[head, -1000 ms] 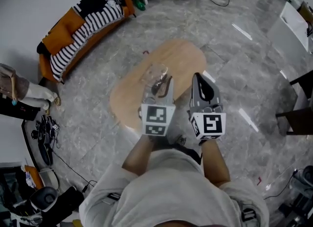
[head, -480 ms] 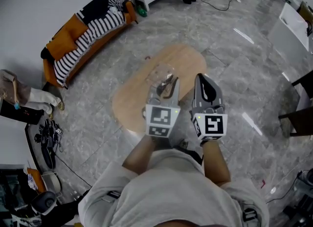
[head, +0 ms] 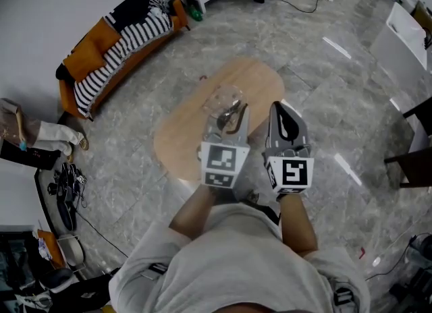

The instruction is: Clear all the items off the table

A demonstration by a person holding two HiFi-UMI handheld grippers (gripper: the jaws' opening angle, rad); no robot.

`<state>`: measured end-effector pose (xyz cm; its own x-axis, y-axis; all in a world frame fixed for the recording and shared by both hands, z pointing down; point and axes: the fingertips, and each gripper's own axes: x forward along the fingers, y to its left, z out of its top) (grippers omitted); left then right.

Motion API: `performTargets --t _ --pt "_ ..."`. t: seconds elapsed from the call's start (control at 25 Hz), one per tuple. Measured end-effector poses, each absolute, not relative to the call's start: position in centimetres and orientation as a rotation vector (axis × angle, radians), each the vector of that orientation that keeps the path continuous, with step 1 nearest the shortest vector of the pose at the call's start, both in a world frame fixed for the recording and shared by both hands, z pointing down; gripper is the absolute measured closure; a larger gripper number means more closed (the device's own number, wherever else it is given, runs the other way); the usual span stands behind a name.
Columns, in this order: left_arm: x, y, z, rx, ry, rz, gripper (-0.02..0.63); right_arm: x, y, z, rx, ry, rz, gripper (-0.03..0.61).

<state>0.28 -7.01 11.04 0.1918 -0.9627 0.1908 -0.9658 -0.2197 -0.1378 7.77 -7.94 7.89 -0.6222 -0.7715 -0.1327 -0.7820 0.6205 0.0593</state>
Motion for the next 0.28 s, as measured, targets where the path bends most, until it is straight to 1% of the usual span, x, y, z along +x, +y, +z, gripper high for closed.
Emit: performTargets --t 0.28 --pt "1.46 -7.69 11.33 2.419 -1.951 0.394 0.532 8.45 -8.59 8.26 -1.318 2.749 0.159 0.572"
